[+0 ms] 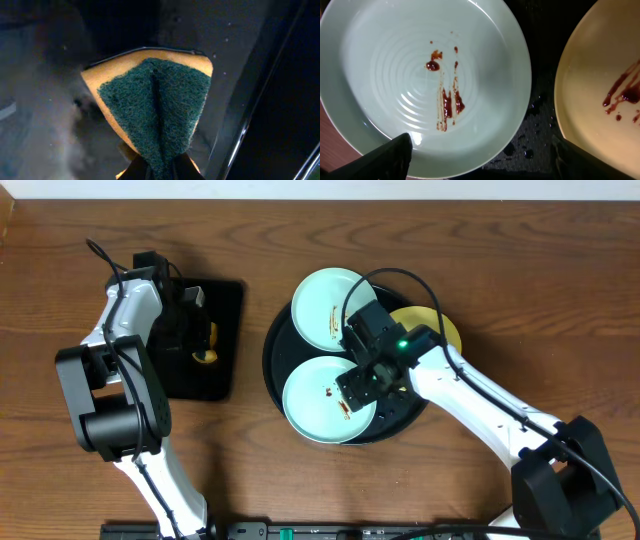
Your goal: Clean dirty plates on tray and stack at the side
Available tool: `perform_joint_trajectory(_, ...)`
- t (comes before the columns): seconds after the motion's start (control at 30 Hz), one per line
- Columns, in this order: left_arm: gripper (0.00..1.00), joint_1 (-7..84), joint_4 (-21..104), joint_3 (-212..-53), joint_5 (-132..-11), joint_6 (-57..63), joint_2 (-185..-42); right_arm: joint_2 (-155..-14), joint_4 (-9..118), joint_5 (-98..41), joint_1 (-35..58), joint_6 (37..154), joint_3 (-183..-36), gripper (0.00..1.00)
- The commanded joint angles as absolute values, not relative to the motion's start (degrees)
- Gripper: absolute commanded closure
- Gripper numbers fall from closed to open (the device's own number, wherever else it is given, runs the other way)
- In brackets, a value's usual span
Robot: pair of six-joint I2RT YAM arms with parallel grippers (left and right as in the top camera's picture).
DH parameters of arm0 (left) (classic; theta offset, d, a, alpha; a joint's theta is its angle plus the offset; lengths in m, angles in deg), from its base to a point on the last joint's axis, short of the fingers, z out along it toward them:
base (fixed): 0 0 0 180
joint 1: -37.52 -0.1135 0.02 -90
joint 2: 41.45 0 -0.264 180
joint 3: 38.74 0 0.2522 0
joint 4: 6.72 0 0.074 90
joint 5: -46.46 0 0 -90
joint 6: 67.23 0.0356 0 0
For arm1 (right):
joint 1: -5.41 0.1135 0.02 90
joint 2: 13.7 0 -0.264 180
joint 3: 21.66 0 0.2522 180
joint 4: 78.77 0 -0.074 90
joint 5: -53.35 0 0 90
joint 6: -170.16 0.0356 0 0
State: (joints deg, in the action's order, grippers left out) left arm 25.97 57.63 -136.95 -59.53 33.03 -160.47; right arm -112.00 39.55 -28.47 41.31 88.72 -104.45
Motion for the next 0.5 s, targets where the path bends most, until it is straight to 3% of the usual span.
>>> perform_joint_trajectory(0.0, 0.93, 26.1, 58.05, -136.42, -59.84, 32.51, -158.54, -112.85, 39.64, -27.09, 40.9, 89.33, -103.97, 0.21)
perform_joint_trajectory(0.1, 0.93, 26.1, 58.24, -136.42, -59.84, 32.51, -158.54, -113.93, 40.16, -26.7, 41.51, 89.33, -102.94, 0.16)
perform_joint_trajectory(0.17, 0.92, 26.1, 58.29, -136.42, -59.84, 32.51, -158.54, -114.8, 40.38, -26.66, 41.59, 89.79, -102.59, 0.24)
perform_joint_trajectory(0.3, 0.93, 26.1, 58.66, -136.42, -59.84, 32.51, -158.54, -116.99, 40.66, -25.65, 41.46, 89.96, -101.68, 0.23)
perform_joint_trajectory(0.47, 0.93, 26.1, 58.88, -136.42, -59.84, 32.51, -158.54, -118.54, 41.71, -25.56, 41.49, 89.99, -100.76, 0.42)
